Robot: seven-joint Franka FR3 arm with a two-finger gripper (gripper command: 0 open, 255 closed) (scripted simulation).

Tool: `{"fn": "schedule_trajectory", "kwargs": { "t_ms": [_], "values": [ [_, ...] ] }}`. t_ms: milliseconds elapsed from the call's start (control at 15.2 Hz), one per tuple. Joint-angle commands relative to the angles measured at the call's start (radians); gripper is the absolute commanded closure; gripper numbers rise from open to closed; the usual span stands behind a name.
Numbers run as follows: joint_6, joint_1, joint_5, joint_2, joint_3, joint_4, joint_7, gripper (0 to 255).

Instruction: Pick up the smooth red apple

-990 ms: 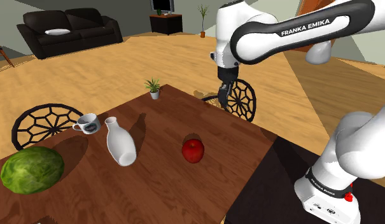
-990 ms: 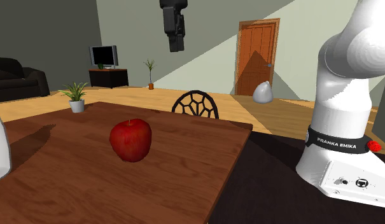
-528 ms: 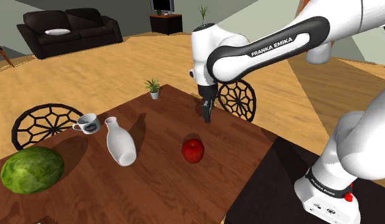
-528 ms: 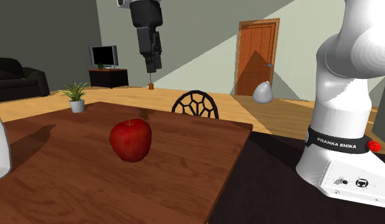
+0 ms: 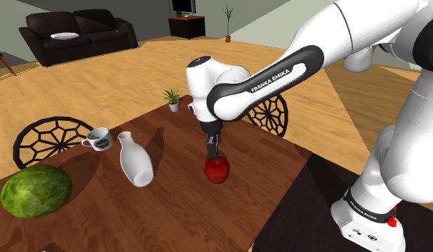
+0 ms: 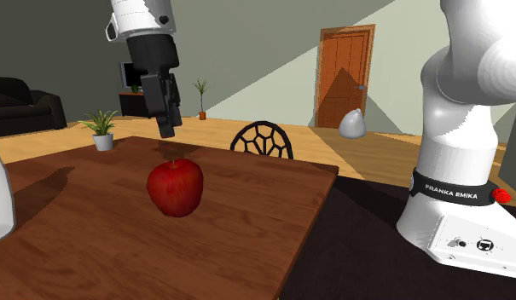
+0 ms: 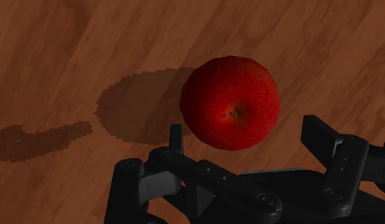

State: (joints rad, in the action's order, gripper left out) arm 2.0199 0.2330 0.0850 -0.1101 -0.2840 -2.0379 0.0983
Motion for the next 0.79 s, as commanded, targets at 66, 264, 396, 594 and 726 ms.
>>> {"fn": "schedule_trajectory", "kwargs": {
  "t_ms": [66, 264, 396, 594, 726],
  "values": [
    [0.025, 0.009, 0.013, -0.047, -0.006, 0.014, -0.005, 0],
    [0.062, 0.011, 0.021, -0.067, -0.004, -0.003, -0.011, 0],
    [0.086, 0.012, 0.027, -0.081, -0.003, -0.014, -0.016, 0],
    [0.092, 0.012, 0.029, -0.085, -0.002, -0.017, -0.017, 0],
    [0.094, 0.012, 0.029, -0.084, -0.002, -0.019, -0.018, 255]
  ]
}}
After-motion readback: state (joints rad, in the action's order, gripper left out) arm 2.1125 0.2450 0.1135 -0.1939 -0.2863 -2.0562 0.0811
